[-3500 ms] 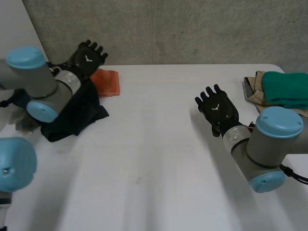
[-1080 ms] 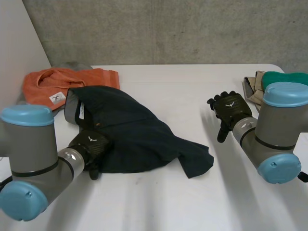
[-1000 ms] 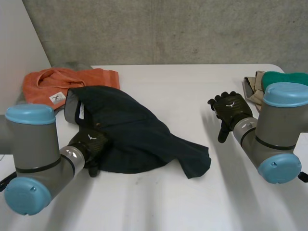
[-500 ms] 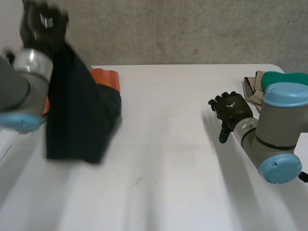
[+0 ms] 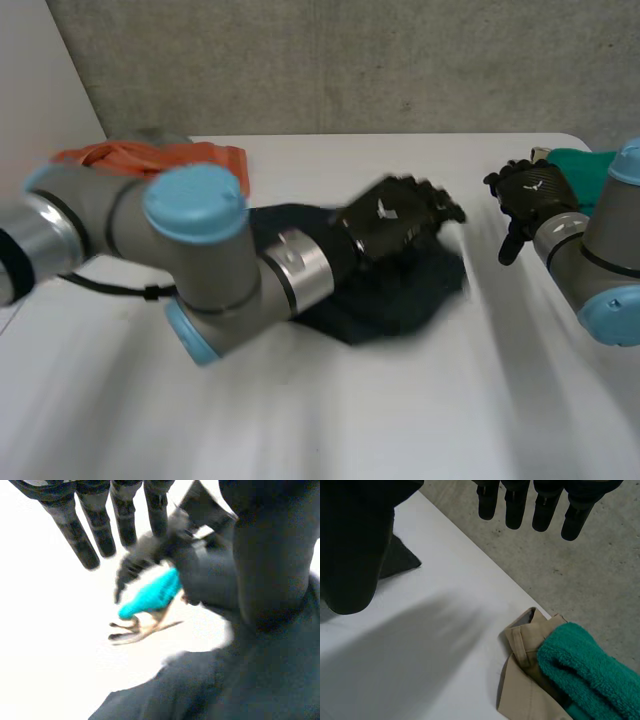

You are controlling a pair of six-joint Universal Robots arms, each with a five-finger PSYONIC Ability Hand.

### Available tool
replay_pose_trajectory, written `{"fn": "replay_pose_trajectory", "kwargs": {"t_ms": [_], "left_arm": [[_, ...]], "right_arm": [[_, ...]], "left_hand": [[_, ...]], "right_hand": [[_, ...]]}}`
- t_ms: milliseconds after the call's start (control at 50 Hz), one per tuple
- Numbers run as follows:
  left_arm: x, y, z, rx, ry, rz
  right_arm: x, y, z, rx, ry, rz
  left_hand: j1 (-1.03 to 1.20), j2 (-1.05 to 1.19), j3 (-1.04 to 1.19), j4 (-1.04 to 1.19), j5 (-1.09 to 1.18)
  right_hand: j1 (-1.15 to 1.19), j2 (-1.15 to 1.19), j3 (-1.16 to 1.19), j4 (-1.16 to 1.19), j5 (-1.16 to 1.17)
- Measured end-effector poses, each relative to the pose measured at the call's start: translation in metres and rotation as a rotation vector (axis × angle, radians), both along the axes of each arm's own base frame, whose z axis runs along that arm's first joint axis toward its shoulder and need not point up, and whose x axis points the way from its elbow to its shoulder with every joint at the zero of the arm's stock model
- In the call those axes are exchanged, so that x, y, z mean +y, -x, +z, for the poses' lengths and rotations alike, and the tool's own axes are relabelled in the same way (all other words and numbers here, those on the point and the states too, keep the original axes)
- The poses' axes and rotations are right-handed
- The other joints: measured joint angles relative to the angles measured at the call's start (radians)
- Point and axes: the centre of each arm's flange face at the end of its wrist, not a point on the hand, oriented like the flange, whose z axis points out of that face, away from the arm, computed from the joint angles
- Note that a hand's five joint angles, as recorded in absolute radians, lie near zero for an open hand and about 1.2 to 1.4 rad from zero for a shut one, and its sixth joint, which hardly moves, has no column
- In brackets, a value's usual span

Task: Fold the laundry.

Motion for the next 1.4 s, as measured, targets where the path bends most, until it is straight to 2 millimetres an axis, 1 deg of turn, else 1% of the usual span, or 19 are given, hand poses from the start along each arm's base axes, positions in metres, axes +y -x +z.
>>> {"fn": "replay_pose_trajectory", "kwargs": {"t_ms": [60, 120, 260, 400, 520, 640, 820, 880, 900, 920, 940, 1000, 1060, 1160, 1220, 1240, 1300, 1380, 1400], "left_arm": [[0.014, 0.001, -0.008, -0.061, 0.046, 0.002], [0.015, -0.005, 0.004, -0.103, 0.098, 0.063], [-0.006, -0.043, 0.053, -0.144, 0.135, 0.34], [-0.021, -0.074, 0.065, -0.185, 0.115, 0.503], [-0.03, -0.086, 0.048, -0.285, 0.083, 0.495], [-0.031, -0.082, 0.016, -0.414, 0.054, 0.386], [-0.031, -0.077, -0.018, -0.567, 0.002, 0.303], [-0.03, -0.077, -0.021, -0.592, -0.014, 0.303], [-0.03, -0.078, -0.021, -0.596, -0.016, 0.304], [-0.03, -0.078, -0.021, -0.598, -0.016, 0.306], [-0.03, -0.078, -0.019, -0.6, -0.015, 0.308], [-0.028, -0.078, -0.012, -0.597, -0.004, 0.322], [-0.028, -0.081, 0.002, -0.584, 0.019, 0.355], [-0.025, -0.091, 0.065, -0.476, 0.113, 0.485], [-0.015, -0.105, 0.131, -0.313, 0.204, 0.592], [-0.008, -0.112, 0.162, -0.226, 0.244, 0.628], [0.01, -0.129, 0.223, -0.03, 0.328, 0.682], [0.028, -0.148, 0.285, 0.188, 0.427, 0.72], [0.029, -0.149, 0.291, 0.21, 0.438, 0.725]], "right_arm": [[0.0, 0.0, 0.0, -0.005, -0.003, -0.001], [0.002, -0.001, 0.0, -0.016, -0.011, 0.004], [0.02, -0.009, 0.016, -0.025, -0.042, 0.061], [0.06, -0.014, 0.03, 0.029, -0.178, 0.125], [0.103, -0.011, 0.029, 0.036, -0.371, 0.145], [0.135, -0.01, 0.016, 0.026, -0.468, 0.162], [0.155, -0.018, -0.022, 0.055, -0.44, 0.204], [0.155, -0.021, -0.035, 0.064, -0.411, 0.197], [0.153, -0.022, -0.037, 0.066, -0.393, 0.19], [0.151, -0.023, -0.039, 0.066, -0.372, 0.182], [0.149, -0.024, -0.04, 0.065, -0.347, 0.171], [0.142, -0.025, -0.033, 0.052, -0.273, 0.148], [0.137, -0.026, -0.016, 0.027, -0.188, 0.132], [0.127, -0.027, 0.05, -0.063, 0.038, 0.137], [0.124, -0.027, 0.106, -0.141, 0.191, 0.15], [0.123, -0.025, 0.132, -0.18, 0.253, 0.154], [0.124, -0.021, 0.181, -0.263, 0.353, 0.157], [0.122, -0.014, 0.233, -0.376, 0.426, 0.157], [0.12, -0.013, 0.238, -0.392, 0.431, 0.157]], "left_hand": [[-0.088, -0.115, -0.123, -0.124, -0.105], [-0.088, -0.123, -0.126, -0.129, -0.105], [-0.088, -0.124, -0.126, -0.129, -0.105], [-0.088, -0.124, -0.126, -0.129, -0.105], [-0.088, -0.124, -0.126, -0.129, -0.105], [-0.088, -0.124, -0.126, -0.129, -0.105], [-0.073, -0.112, -0.117, -0.115, -0.096], [0.376, 0.29, 0.276, 0.291, 0.295], [0.496, 0.399, 0.384, 0.399, 0.401], [0.732, 0.636, 0.615, 0.634, 0.631], [0.835, 0.761, 0.737, 0.76, 0.754], [0.864, 0.86, 0.83, 0.864, 0.824], [0.864, 0.863, 0.833, 0.868, 0.824], [0.864, 0.863, 0.833, 0.868, 0.824], [0.864, 0.863, 0.833, 0.868, 0.824], [0.864, 0.863, 0.833, 0.868, 0.824], [0.864, 0.864, 0.835, 0.868, 0.824], [0.864, 0.867, 0.844, 0.874, 0.824], [0.864, 0.867, 0.844, 0.874, 0.824]], "right_hand": [[0.0, 0.0, 0.0, 0.0, 0.0], [0.0, 0.0, 0.0, 0.0, 0.0], [0.0, 0.0, 0.0, 0.0, 0.0], [0.0, 0.0, 0.0, 0.0, 0.0], [0.0, 0.002, 0.001, 0.0, 0.0], [0.0, 0.002, 0.003, 0.002, 0.0], [0.083, 0.113, 0.112, 0.095, 0.086], [0.469, 0.475, 0.467, 0.451, 0.445], [0.659, 0.713, 0.675, 0.657, 0.648], [0.767, 0.85, 0.831, 0.803, 0.79], [0.839, 0.934, 0.918, 0.91, 0.894], [0.883, 0.972, 0.972, 0.973, 0.954], [0.883, 0.972, 0.973, 0.977, 0.957], [0.883, 0.972, 0.973, 0.98, 0.957], [0.883, 0.972, 0.973, 0.98, 0.957], [0.883, 0.972, 0.973, 0.98, 0.957], [0.883, 0.972, 0.973, 0.98, 0.957], [0.883, 0.972, 0.973, 0.98, 0.957], [0.883, 0.972, 0.973, 0.98, 0.957]]}}
